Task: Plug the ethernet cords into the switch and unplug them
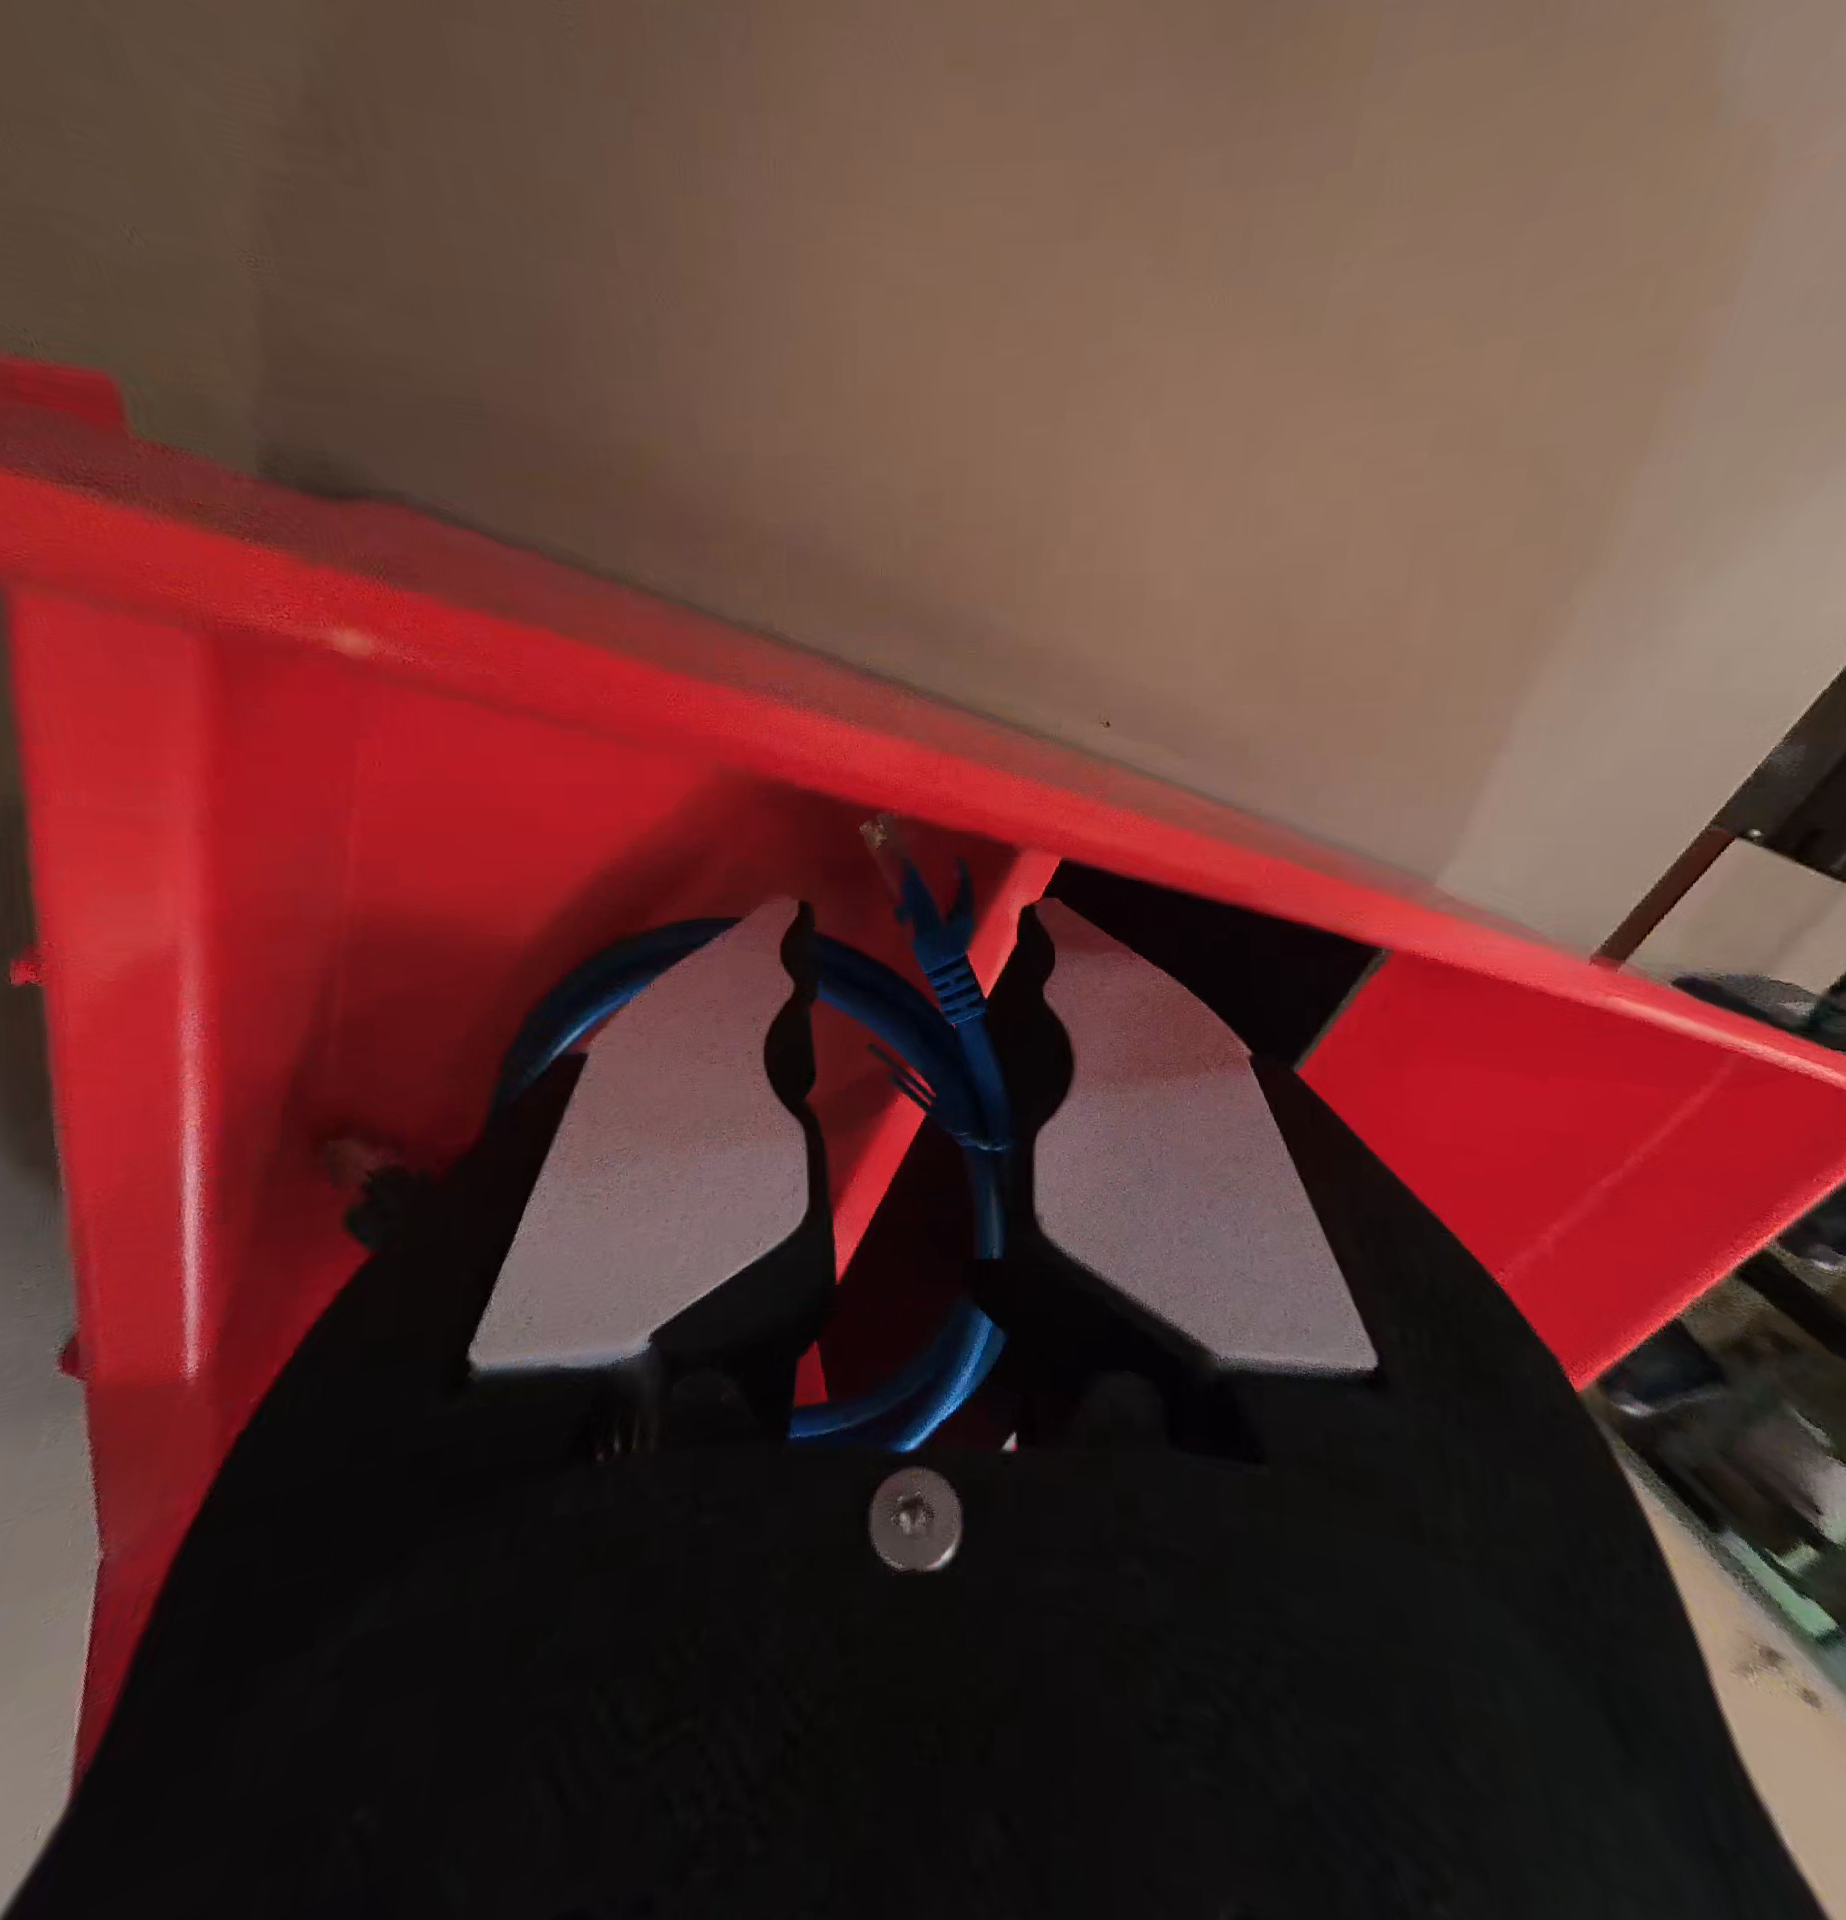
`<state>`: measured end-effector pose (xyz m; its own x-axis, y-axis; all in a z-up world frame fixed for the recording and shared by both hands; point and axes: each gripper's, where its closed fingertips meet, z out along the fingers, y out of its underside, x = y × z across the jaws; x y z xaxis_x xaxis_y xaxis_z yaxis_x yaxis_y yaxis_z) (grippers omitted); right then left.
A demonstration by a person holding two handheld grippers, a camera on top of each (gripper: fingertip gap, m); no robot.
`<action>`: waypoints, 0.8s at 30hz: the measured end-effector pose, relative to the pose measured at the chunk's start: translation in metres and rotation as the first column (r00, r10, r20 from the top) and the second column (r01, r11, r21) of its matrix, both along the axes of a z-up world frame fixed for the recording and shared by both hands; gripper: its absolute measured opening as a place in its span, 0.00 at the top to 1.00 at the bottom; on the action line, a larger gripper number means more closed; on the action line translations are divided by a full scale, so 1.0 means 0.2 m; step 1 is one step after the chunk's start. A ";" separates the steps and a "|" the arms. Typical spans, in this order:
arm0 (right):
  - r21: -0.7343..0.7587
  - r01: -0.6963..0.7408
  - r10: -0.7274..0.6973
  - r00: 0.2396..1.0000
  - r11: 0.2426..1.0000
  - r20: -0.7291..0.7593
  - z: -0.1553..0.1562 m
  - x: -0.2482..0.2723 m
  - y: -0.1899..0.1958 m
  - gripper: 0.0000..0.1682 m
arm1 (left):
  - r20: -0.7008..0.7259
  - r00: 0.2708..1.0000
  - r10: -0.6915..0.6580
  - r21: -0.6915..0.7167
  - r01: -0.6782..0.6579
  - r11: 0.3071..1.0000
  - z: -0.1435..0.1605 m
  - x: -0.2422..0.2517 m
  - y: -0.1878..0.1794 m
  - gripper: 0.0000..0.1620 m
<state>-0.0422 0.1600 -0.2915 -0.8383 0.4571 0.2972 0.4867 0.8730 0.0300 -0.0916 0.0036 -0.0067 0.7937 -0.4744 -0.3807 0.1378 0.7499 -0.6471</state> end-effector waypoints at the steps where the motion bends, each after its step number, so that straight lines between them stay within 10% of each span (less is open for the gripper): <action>1: 0.033 -0.009 0.008 1.000 0.999 0.012 -0.01 0.00 0.01 0.80 | -0.003 1.000 0.002 -0.004 -0.002 1.000 0.00 0.00 0.00 0.89; 12: 0.186 -0.079 0.084 0.996 0.979 -0.020 0.00 -0.01 0.04 0.92 | -0.029 1.000 -0.005 -0.026 0.004 1.000 -0.01 0.04 0.04 0.89; 24: 0.080 0.036 0.023 0.780 0.996 -0.626 0.59 0.05 0.00 0.93 | 0.048 0.994 -0.097 0.027 0.096 0.995 0.00 0.03 0.04 0.90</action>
<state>-0.0329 0.1591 -0.1743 -0.4515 0.4112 0.7919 0.4295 0.8780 -0.2110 -0.0855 0.0123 -0.0066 0.7627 -0.5410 -0.3543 0.2421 0.7469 -0.6193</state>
